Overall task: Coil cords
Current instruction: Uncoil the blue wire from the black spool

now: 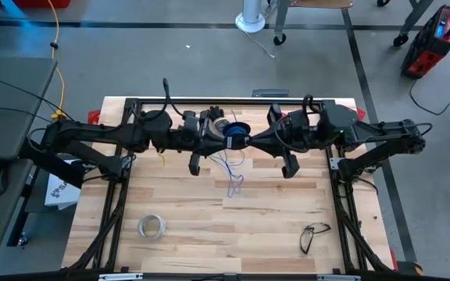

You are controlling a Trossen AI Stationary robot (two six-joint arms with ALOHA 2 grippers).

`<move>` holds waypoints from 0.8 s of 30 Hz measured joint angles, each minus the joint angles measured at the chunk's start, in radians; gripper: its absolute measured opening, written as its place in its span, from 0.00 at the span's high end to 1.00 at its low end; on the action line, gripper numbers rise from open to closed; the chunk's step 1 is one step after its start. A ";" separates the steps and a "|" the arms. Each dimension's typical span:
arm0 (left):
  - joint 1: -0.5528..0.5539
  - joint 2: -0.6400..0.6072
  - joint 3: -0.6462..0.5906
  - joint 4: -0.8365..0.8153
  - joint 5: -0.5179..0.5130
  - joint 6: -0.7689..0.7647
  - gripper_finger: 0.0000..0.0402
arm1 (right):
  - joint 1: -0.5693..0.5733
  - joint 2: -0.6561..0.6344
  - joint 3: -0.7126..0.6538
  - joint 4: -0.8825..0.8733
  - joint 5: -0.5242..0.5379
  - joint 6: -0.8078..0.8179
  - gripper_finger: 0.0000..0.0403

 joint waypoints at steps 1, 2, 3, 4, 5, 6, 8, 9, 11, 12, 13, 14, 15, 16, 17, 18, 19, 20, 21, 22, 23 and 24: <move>0.001 -0.001 0.000 -0.013 -0.005 -0.010 0.98 | 0.000 0.000 0.000 0.014 0.000 -0.005 1.00; 0.001 -0.001 0.000 -0.023 -0.007 -0.015 0.99 | 0.000 -0.001 0.000 0.031 0.000 -0.013 1.00; 0.001 -0.001 0.000 -0.029 -0.007 -0.018 0.99 | 0.000 -0.006 0.000 0.043 0.000 -0.024 1.00; 0.001 -0.001 0.000 -0.040 -0.007 -0.018 1.00 | 0.000 -0.009 0.000 0.048 0.000 -0.032 1.00; 0.001 -0.001 0.001 -0.051 -0.007 -0.018 1.00 | 0.000 -0.012 0.000 0.061 0.000 -0.035 1.00; 0.001 -0.001 0.002 -0.062 -0.007 -0.018 1.00 | 0.000 -0.017 0.000 0.065 0.001 -0.037 1.00; 0.000 -0.001 0.002 -0.083 -0.007 -0.018 1.00 | 0.000 -0.023 0.000 0.073 0.001 -0.048 1.00; 0.000 -0.001 0.002 -0.089 -0.006 -0.018 1.00 | 0.000 -0.027 0.000 0.078 0.000 -0.054 1.00; 0.001 -0.001 0.002 -0.097 -0.007 -0.018 1.00 | 0.000 -0.034 0.000 0.092 0.000 -0.060 1.00; 0.001 0.000 0.002 -0.102 -0.007 -0.018 1.00 | -0.001 -0.039 0.000 0.098 0.001 -0.070 1.00; 0.001 0.001 0.002 -0.109 -0.007 -0.018 1.00 | -0.001 -0.042 0.000 0.114 0.002 -0.080 1.00; 0.001 0.003 0.002 -0.118 -0.007 -0.018 1.00 | 0.000 -0.047 0.000 0.123 0.007 -0.086 1.00; 0.001 0.005 0.002 -0.121 -0.007 -0.018 1.00 | 0.000 -0.051 -0.001 0.129 0.010 -0.091 1.00; 0.001 0.008 0.002 -0.117 -0.007 -0.018 1.00 | -0.001 -0.054 -0.001 0.133 0.011 -0.092 1.00; 0.001 0.009 0.002 -0.115 -0.007 -0.018 1.00 | -0.002 -0.057 -0.001 0.128 0.011 -0.092 1.00; 0.001 0.009 0.002 -0.109 -0.007 -0.018 1.00 | -0.002 -0.058 -0.001 0.124 0.011 -0.087 1.00; 0.001 0.009 0.002 -0.097 -0.007 -0.018 1.00 | -0.003 -0.059 -0.001 0.122 0.011 -0.081 1.00; 0.001 0.010 0.001 -0.082 -0.007 -0.019 1.00 | -0.002 -0.060 -0.001 0.120 0.011 -0.080 1.00; 0.001 0.010 0.000 -0.065 -0.008 -0.019 1.00 | -0.002 -0.061 -0.001 0.120 0.011 -0.080 1.00; 0.001 0.010 0.000 -0.051 -0.008 -0.019 1.00 | -0.002 -0.062 0.000 0.120 0.011 -0.080 1.00; 0.001 0.010 0.000 -0.039 -0.010 -0.023 1.00 | -0.002 -0.062 0.000 0.122 0.011 -0.080 1.00; 0.001 0.010 0.000 -0.029 -0.011 -0.028 0.99 | -0.002 -0.062 0.000 0.126 0.011 -0.081 1.00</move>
